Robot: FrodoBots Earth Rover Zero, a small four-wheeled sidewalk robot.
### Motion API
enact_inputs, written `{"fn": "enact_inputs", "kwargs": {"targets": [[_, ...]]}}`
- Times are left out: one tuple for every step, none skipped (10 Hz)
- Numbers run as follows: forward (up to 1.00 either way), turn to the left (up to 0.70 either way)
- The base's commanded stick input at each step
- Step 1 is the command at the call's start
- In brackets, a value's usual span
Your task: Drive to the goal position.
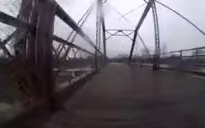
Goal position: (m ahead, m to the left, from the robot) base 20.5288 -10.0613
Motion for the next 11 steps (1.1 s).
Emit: {"fn": "enact_inputs", "kwargs": {"targets": [[1.00,-0.16],[1.00,-0.17],[1.00,-0.17],[1.00,-0.17],[1.00,-0.16],[1.00,-0.16],[1.00,-0.16],[1.00,-0.16],[1.00,-0.16],[1.00,-0.16],[1.00,-0.16]]}}
